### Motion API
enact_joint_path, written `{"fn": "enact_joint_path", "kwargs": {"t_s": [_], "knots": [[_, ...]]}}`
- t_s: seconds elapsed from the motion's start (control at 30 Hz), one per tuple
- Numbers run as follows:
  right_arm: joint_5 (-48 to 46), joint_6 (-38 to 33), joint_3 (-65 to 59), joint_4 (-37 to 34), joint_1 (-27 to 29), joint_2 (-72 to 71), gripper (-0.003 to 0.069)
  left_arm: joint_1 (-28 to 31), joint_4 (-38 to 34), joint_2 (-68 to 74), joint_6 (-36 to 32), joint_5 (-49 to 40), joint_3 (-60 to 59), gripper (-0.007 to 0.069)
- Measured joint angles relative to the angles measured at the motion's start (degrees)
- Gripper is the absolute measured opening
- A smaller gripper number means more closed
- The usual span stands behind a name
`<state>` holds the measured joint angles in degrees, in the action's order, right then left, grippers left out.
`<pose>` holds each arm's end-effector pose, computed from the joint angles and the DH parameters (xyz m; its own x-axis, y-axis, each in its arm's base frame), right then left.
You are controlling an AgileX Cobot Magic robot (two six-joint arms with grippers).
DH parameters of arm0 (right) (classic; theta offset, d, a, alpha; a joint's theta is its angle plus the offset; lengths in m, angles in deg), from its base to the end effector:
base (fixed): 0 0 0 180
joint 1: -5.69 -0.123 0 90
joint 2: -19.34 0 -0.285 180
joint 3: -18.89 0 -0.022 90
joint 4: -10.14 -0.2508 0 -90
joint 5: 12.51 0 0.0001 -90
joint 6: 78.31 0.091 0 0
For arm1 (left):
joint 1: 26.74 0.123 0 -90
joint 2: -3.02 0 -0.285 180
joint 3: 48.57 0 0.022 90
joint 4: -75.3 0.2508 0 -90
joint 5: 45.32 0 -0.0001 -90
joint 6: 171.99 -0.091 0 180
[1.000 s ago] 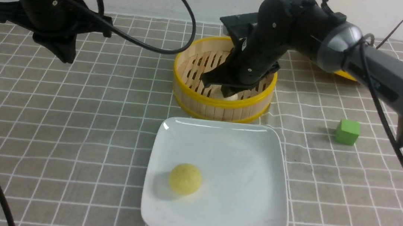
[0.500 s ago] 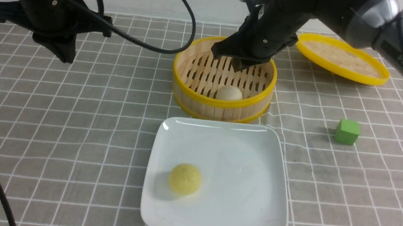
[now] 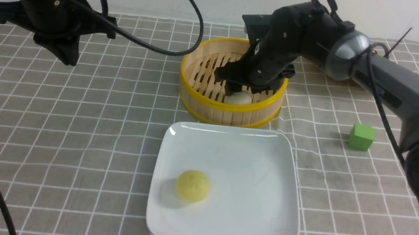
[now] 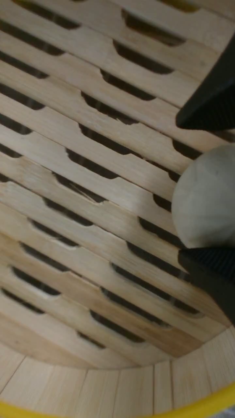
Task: Put the steamed buns into the plate on the grey tablecloth.
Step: 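Reach toward a bun in the bamboo steamer with the right gripper, then move the steamed bun from the bamboo steamer onto the white plate with the right gripper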
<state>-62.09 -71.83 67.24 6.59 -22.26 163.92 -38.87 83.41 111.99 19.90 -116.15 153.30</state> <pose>0.4706 0.2546 0.2076 -0.7967 -0.2501 -0.5502 -0.3743 0.9189 0.1244 0.3702 -0.0672 0.3437 -0.9187 0.0352 -0.3935 0.0120 0.9981 0.0611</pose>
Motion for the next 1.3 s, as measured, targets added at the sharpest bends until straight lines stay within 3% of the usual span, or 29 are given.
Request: {"fn": "enact_joint_path", "kwargs": {"t_s": [0.1,0.33,0.67,0.77,0.97,1.17,1.23,1.3], "knots": [[0.59,0.00,0.00,-0.14,0.00,0.96,0.0396,0.00,0.00,0.00,0.00,0.00,0.00,0.0034],[-0.52,0.20,0.70,-0.16,0.00,-0.14,0.0029,0.00,0.00,0.00,0.00,0.06,0.00,0.0038],[-20.66,-2.17,8.66,-0.27,0.00,-15.90,0.0024,0.00,0.01,0.04,0.00,0.91,0.00,0.0042],[-21.51,-2.22,7.26,-0.87,0.00,-21.33,0.0024,0.00,0.01,0.04,0.00,1.74,0.00,0.0045],[-21.93,-2.22,-7.66,-7.92,0.00,-30.74,0.0024,0.00,0.01,0.28,0.00,2.17,0.00,0.0051],[-21.50,-2.24,-24.57,-14.72,-0.36,-31.11,0.0037,0.00,-0.04,2.70,0.00,2.26,0.00,0.0055],[-19.27,-2.29,-28.44,-15.07,-0.79,-30.30,0.0055,0.00,-0.04,3.41,0.00,2.38,0.00,0.0055],[-14.61,-2.36,-32.92,-15.25,-1.24,-28.09,0.0129,0.00,-0.10,4.88,0.00,2.50,0.00,0.0055]]}}
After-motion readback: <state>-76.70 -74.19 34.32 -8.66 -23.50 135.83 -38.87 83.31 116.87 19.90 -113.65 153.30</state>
